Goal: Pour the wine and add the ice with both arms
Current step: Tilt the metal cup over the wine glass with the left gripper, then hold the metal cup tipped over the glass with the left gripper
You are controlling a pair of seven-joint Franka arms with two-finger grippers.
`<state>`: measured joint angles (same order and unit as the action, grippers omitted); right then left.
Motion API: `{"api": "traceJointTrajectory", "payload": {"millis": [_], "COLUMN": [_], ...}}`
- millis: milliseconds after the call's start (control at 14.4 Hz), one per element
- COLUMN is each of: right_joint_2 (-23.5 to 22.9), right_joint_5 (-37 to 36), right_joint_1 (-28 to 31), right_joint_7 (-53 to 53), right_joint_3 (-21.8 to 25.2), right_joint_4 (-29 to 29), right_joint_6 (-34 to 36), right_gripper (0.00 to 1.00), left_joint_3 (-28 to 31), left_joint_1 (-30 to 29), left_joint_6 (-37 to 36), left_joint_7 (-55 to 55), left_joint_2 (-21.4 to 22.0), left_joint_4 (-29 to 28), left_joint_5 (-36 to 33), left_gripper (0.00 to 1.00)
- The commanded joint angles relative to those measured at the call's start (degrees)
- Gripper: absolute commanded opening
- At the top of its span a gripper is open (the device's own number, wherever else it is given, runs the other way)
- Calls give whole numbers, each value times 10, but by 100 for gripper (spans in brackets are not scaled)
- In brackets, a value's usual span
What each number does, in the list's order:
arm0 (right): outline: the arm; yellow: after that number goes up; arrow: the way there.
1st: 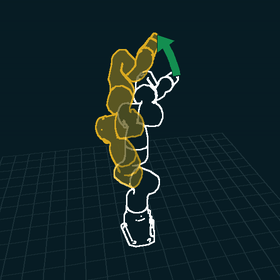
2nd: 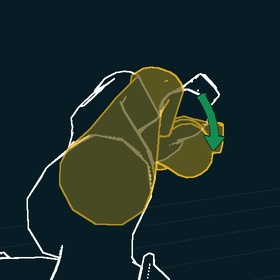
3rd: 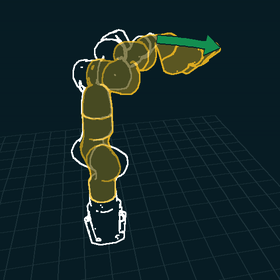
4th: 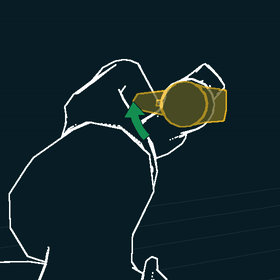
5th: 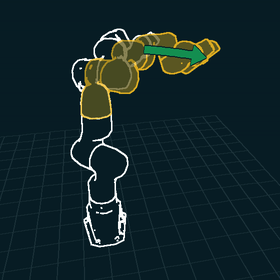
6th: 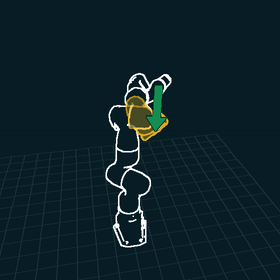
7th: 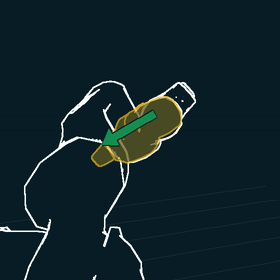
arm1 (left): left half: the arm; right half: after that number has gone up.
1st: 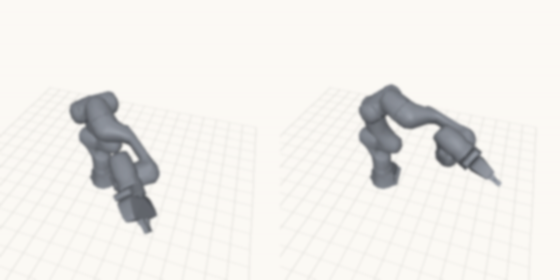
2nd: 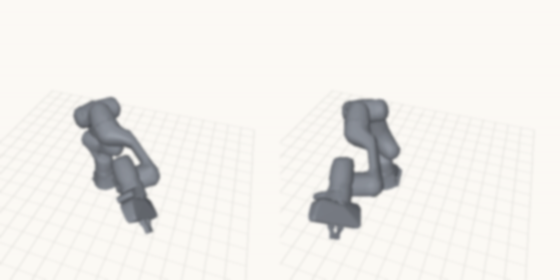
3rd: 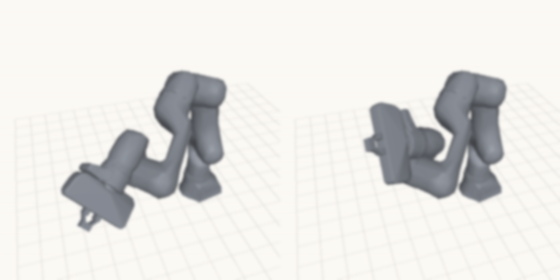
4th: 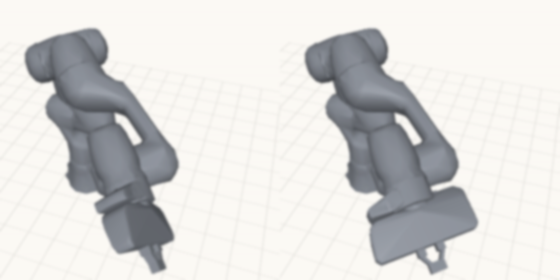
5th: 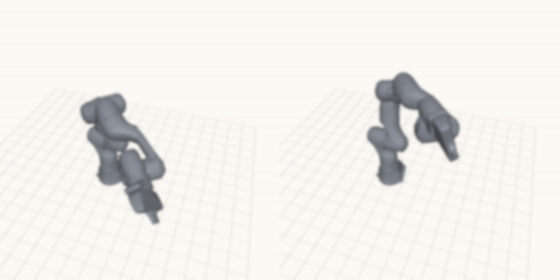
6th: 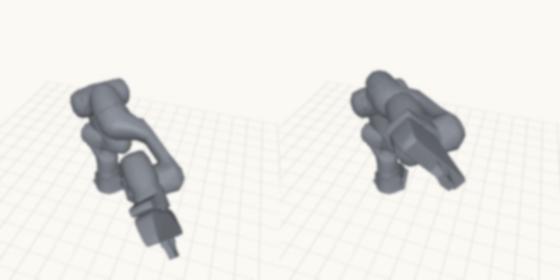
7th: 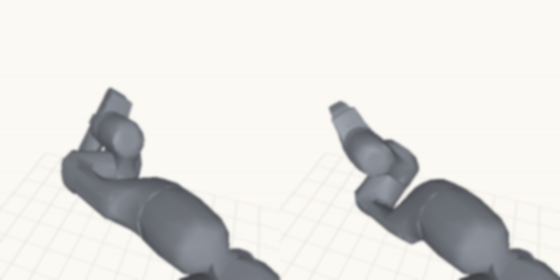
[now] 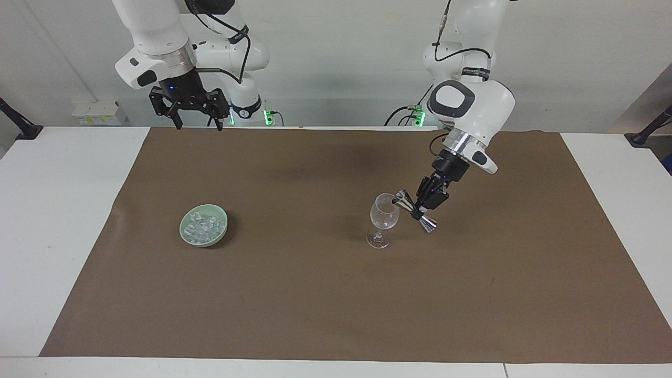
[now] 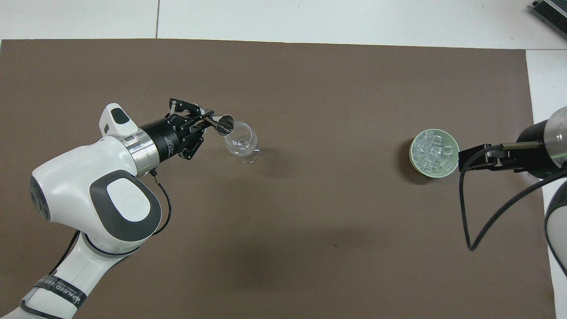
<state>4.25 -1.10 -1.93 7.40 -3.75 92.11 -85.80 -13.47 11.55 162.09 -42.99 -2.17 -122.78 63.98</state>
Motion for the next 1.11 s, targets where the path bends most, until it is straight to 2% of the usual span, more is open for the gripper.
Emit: {"api": "traceJointTrajectory", "payload": {"millis": [0, 1041], "right_joint_2": [15, 15], "right_joint_5": [10, 10], "right_joint_1": [2, 2], "right_joint_7": [-15, -14], "right_joint_3": [2, 2], "right_joint_4": [18, 18], "right_joint_6": [-8, -8], "right_gripper": [100, 100], "left_joint_3": [9, 8], "left_joint_1": [15, 31], "left_joint_6": [16, 65], "left_joint_7": [19, 96], "left_joint_2": [18, 18], "left_joint_4": [-19, -19], "left_joint_5": [2, 2], "left_gripper": [0, 0]}}
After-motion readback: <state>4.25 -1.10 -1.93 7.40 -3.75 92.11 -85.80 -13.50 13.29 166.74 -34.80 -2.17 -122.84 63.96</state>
